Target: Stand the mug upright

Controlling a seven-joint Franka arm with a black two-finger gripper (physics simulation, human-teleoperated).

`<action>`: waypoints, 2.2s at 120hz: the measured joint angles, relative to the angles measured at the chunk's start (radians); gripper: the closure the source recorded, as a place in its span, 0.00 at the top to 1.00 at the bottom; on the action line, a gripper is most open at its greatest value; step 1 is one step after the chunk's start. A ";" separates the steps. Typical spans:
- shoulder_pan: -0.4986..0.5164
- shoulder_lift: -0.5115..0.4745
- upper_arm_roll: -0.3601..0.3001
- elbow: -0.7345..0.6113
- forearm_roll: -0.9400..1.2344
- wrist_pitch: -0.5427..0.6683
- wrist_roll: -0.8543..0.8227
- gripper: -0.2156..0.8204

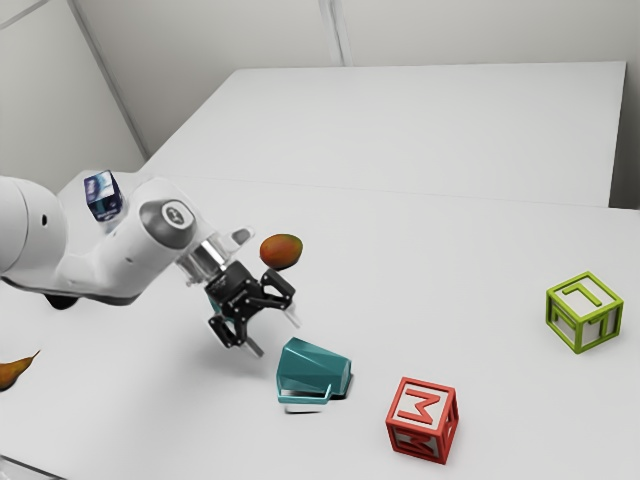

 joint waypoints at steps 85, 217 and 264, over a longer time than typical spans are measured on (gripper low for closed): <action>0.011 0.037 0.011 -0.046 -0.201 0.085 0.016 0.79; -0.098 0.050 0.009 -0.040 -0.286 0.149 0.037 0.11; -0.100 -0.006 0.014 -0.040 -0.236 0.154 0.031 0.03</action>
